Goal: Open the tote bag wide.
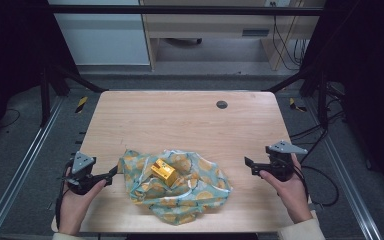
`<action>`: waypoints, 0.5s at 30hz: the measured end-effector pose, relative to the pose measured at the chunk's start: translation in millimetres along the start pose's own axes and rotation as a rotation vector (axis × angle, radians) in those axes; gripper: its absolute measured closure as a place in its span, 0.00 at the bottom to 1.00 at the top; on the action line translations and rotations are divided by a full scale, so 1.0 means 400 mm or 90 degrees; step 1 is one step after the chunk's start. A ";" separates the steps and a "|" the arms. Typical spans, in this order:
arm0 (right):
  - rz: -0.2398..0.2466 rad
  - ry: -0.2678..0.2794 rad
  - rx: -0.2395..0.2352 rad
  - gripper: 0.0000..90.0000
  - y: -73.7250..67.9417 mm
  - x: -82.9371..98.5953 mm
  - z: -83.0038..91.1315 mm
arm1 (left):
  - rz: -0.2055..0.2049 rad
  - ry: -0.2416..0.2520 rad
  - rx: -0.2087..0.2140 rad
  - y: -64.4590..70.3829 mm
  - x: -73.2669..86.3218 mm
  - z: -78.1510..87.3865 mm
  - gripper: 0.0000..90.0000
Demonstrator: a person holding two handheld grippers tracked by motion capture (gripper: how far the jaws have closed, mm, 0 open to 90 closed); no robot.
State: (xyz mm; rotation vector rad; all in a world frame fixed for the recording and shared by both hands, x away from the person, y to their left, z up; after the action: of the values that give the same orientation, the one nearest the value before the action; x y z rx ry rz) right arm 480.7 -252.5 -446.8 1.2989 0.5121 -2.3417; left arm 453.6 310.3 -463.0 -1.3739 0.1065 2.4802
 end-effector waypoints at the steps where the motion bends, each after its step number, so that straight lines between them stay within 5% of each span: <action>1: -0.005 0.001 0.007 0.08 0.008 0.005 -0.001 | 0.001 -0.006 -0.008 -0.007 0.003 -0.003 0.15; 7: -0.016 -0.015 0.044 0.07 0.049 0.038 -0.009 | 0.008 -0.034 -0.027 -0.027 0.018 -0.009 0.14; 15: -0.032 -0.054 0.064 0.07 0.052 0.071 -0.021 | -0.050 -0.085 -0.034 0.003 0.029 -0.022 0.14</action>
State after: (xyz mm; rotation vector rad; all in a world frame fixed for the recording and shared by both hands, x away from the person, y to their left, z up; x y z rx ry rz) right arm 484.1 -270.9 -477.8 1.2375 0.4099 -2.4797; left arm 454.7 310.0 -477.7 -1.2036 -0.0433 2.5167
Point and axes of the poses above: each handheld gripper's, and its own axes: z roughly backward along the jaws, x roughly out of its underside, y roughly to its right, the point moved 1 cm from there along -z, roughly forward along the jaws, and after that the axes turned 5 degrees about -x, right-handed, at the moved point
